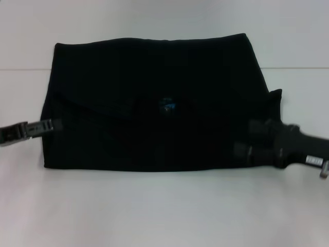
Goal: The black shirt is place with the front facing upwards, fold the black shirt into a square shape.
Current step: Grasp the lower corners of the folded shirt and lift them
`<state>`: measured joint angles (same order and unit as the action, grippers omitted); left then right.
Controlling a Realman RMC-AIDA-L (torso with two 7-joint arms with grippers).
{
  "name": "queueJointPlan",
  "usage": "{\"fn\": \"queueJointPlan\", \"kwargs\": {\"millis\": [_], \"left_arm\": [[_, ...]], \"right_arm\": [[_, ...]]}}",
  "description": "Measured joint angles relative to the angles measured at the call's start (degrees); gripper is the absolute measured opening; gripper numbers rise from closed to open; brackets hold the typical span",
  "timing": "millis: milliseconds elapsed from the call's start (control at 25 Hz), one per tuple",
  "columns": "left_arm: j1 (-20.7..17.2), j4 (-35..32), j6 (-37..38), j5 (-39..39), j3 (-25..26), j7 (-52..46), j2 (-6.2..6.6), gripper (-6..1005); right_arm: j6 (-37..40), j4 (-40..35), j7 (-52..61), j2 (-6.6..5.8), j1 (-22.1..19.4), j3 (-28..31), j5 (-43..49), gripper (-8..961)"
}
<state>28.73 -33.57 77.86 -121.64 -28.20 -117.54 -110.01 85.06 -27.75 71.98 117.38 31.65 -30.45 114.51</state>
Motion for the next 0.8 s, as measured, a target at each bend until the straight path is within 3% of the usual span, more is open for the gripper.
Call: {"fn": "queueJointPlan", "kwargs": {"millis": [280,600,800], "left_arm": [[0.96,-0.29,-3.89,-6.3,-0.34,-0.33,-0.7,968],[1.78,-0.22,-8.8,-8.42,-2.01,-0.1,-2.24,953],[1.93,0.22,-8.67,-8.87,-3.63,-0.42,-2.52,934]], "right_arm": [[-1.08,0.41,-3.53,1.66,-0.84,-5.99,0.02,923],[-1.56,0.42,-3.53,2.08,-0.78,-7.76,0.02,928],[-1.46,0.42,-3.16,2.07,-0.85,-7.83,0.01,927]]}}
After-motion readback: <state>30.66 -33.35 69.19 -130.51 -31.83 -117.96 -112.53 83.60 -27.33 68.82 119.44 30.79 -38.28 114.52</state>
